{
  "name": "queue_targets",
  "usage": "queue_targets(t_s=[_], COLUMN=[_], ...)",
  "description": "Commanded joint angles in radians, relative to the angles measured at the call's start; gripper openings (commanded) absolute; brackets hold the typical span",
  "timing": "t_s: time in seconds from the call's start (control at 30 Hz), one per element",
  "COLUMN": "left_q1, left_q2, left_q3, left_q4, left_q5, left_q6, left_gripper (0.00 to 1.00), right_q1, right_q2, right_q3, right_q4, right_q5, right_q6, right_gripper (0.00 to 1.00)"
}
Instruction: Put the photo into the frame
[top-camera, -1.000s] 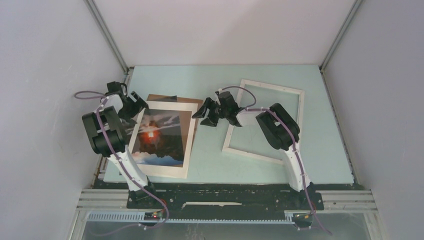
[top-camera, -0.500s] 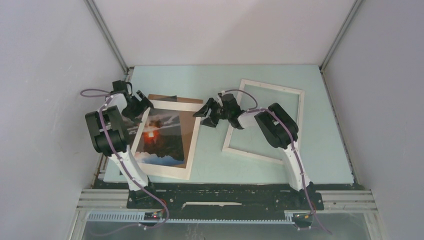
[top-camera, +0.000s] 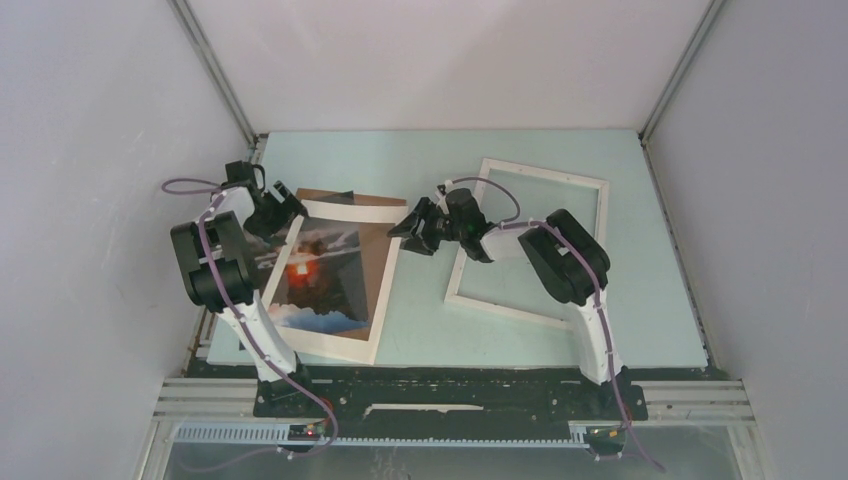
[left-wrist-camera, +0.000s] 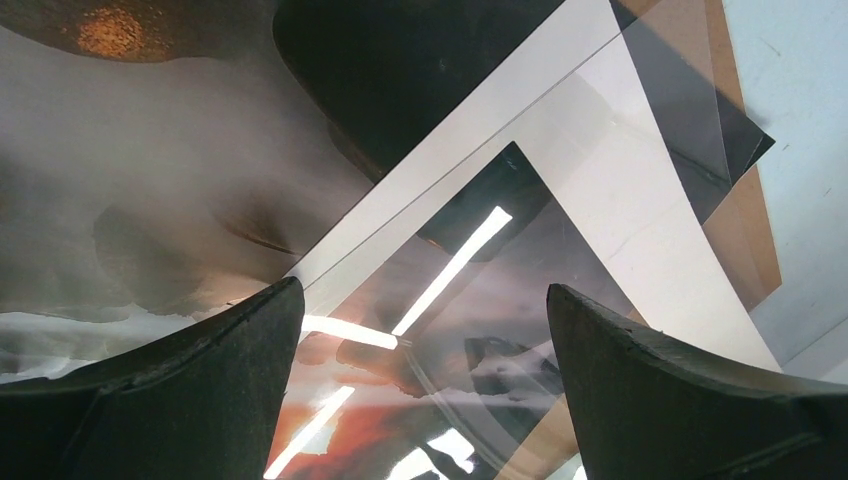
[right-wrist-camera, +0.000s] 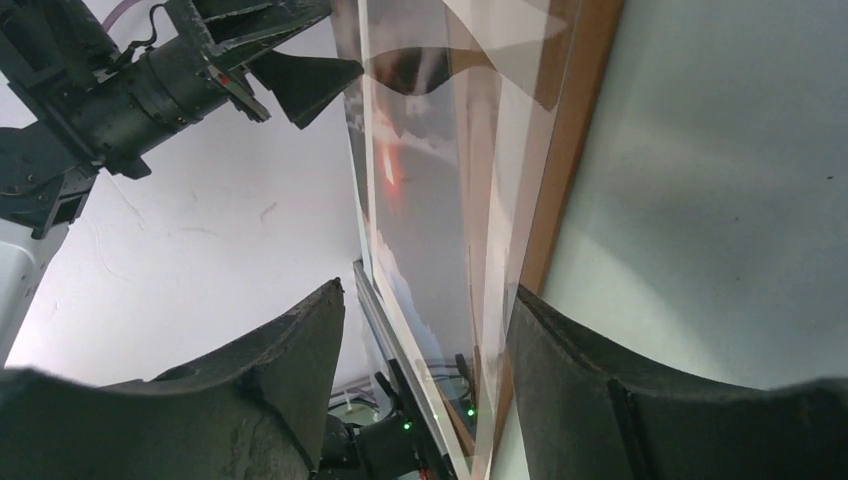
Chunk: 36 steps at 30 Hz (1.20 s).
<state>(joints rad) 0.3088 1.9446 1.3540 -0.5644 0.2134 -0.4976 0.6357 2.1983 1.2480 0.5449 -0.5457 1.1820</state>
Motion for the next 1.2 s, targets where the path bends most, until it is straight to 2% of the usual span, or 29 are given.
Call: queue_targets(t_s=[0.0,0.3,0.53,0.67,0.73,0.87,0.93,1.07,1.17], left_q1=[-0.013,-0.014,-0.013,-0.013,-0.013,-0.013,-0.013,-0.014,-0.031], left_q2=[0.029,0.035,0.035,0.036,0.034,0.01,-0.004,-0.075,-0.187], left_q3=[-0.027,-0.021,-0.022,-0.024,-0.026,-0.031,-0.033,-0.032,-0.018], left_q4=[-0.051,-0.051,-0.047,-0.046,-0.045,-0.04,-0.039,-0.045,-0.077], left_q5=[0.017,0.021,0.03,0.039,0.038,0.04,0.043,0.022,-0.113], left_q6=[-0.014,-0.013,-0.013,-0.013,-0.012,-0.011,-0.01,-0.004,0.025], left_gripper=[1.0,1.0,1.0,1.0,1.0,1.0,1.0,1.0,1.0], right_q1=[0.006,0.014,0.022,0.037,0.044,0.055,0.055,0.03,-0.02], right_q2=[-0.093,-0.126,-0.051,0.0,0.016,0.044,0.045,0.009,-0.055], right_q3=[0.003,-0.015,-0.016,-0.016,-0.012,0.032,0.04,0.042,0.042], right_q4=[-0.056,-0.094,0.123,0.247,0.257,0.209,0.209,0.152,-0.005], right_q5=[0.044,0.044,0.028,0.07,0.098,0.128,0.132,0.093,0.006], right_q6=[-0.072,-0.09,0.002,0.063,0.073,0.05,0.046,0.042,-0.012], right_gripper=[0.67,0.69,0.63,0.49,0.45,0.37,0.27,0.02,0.0])
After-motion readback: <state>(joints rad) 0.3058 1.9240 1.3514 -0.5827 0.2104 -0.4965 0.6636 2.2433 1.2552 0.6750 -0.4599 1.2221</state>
